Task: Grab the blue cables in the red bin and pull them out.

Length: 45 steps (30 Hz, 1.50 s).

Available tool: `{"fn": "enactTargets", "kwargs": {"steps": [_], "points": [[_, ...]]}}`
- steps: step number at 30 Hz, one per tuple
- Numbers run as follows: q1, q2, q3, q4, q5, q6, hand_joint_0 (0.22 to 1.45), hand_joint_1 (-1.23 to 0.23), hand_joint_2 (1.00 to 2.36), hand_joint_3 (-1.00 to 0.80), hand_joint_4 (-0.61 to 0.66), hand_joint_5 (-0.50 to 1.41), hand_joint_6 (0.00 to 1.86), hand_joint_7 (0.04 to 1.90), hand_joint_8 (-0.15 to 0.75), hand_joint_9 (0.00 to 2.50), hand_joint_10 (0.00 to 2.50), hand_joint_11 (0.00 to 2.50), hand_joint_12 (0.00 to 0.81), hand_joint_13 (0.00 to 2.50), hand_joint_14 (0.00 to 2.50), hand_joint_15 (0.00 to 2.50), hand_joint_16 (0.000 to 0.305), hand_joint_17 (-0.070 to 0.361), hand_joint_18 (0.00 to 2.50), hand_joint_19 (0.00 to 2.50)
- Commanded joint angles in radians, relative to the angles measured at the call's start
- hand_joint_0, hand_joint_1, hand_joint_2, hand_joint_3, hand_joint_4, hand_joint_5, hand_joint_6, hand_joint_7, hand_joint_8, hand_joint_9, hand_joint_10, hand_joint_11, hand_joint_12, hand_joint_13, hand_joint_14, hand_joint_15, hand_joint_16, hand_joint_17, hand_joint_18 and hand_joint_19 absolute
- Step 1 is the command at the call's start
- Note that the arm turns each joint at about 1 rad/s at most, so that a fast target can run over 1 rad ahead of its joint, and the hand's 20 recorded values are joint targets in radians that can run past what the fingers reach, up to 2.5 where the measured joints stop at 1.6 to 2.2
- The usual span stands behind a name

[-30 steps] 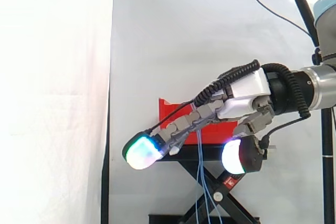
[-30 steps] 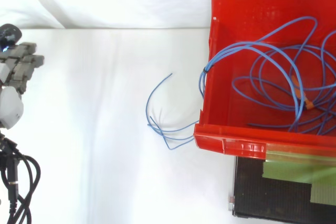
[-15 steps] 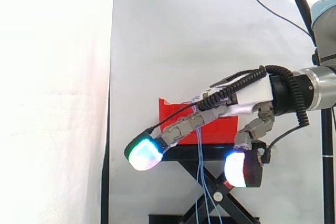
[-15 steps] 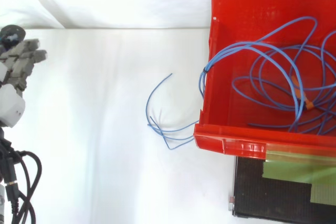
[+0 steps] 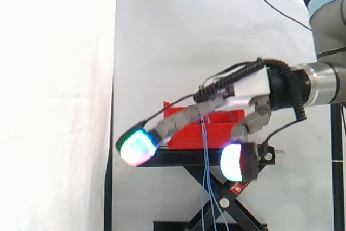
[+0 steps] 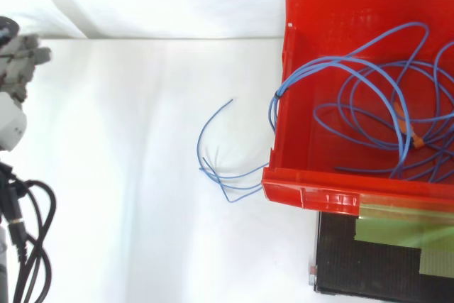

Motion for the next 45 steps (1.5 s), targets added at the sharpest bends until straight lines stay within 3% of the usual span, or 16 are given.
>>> {"fn": "enactTargets", "kwargs": {"steps": [1, 3, 4, 6, 9, 17, 25, 29, 32, 40, 45], "points": [[-0.005, -0.113, 0.216, -0.184, -0.028, -0.033, 0.75, -0.65, 1.0, -1.0, 0.19, 0.28, 0.01, 0.17, 0.252, 0.39, 0.01, 0.21, 0.332, 0.26, 0.01, 0.38, 0.046, 0.102, 0.23, 0.63], [-0.005, -0.147, 0.271, -0.229, -0.036, -0.058, 0.75, -0.65, 1.0, -1.0, 0.19, 0.28, 0.01, 0.17, 0.252, 0.39, 0.01, 0.22, 0.332, 0.26, 0.01, 0.38, 0.046, 0.102, 0.23, 0.63], [-0.005, -0.155, 0.278, -0.241, -0.035, -0.078, 0.75, -0.65, 1.0, -1.0, 0.19, 0.28, 0.01, 0.17, 0.251, 0.39, 0.01, 0.22, 0.331, 0.26, 0.01, 0.38, 0.046, 0.102, 0.23, 0.63], [-0.003, -0.155, 0.272, -0.238, -0.028, -0.096, 0.75, -0.65, 1.0, -1.0, 0.19, 0.28, 0.01, 0.17, 0.251, 0.39, 0.01, 0.22, 0.331, 0.26, 0.01, 0.38, 0.046, 0.102, 0.23, 0.64], [-0.002, -0.155, 0.226, -0.2, 0.005, -0.159, 0.75, -0.65, 1.0, -1.0, 0.19, 0.28, 0.01, 0.17, 0.25, 0.39, 0.01, 0.22, 0.331, 0.26, 0.01, 0.38, 0.046, 0.102, 0.23, 0.63], [-0.008, -0.155, 0.209, -0.209, 0.015, -0.302, 0.75, -0.65, 1.0, -1.0, 0.2, 0.31, 0.01, 0.2, 0.252, 0.41, 0.01, 0.25, 0.33, 0.26, 0.01, 0.38, 0.045, 0.102, 0.23, 0.63], [-0.031, -0.155, 0.217, -0.295, 0.024, -0.437, 0.75, -0.66, 1.0, -1.0, 0.21, 0.37, 0.01, 0.24, 0.261, 0.48, 0.01, 0.32, 0.329, 0.27, 0.01, 0.39, 0.045, 0.101, 0.24, 0.64], [-0.043, -0.155, 0.231, -0.31, 0.025, -0.452, 0.76, -0.67, 1.0, -1.0, 0.22, 0.39, 0.01, 0.25, 0.262, 0.49, 0.01, 0.33, 0.329, 0.27, 0.01, 0.4, 0.045, 0.101, 0.24, 0.63], [-0.051, -0.155, 0.254, -0.347, 0.031, -0.497, 0.76, -0.67, 1.0, -1.0, 0.23, 0.41, 0.01, 0.27, 0.262, 0.49, 0.01, 0.34, 0.328, 0.27, 0.01, 0.4, 0.045, 0.101, 0.24, 0.64], [-0.058, -0.153, 0.301, -0.5, 0.096, -0.641, 0.76, -0.67, 1.0, -1.0, 0.25, 0.47, 0.01, 0.32, 0.264, 0.5, 0.01, 0.35, 0.328, 0.27, 0.01, 0.4, 0.045, 0.101, 0.24, 0.63], [-0.06, -0.153, 0.311, -0.531, 0.125, -0.738, 0.76, -0.68, 1.0, -1.0, 0.27, 0.5, 0.01, 0.35, 0.265, 0.51, 0.01, 0.35, 0.328, 0.27, 0.01, 0.39, 0.045, 0.1, 0.24, 0.64]]}}
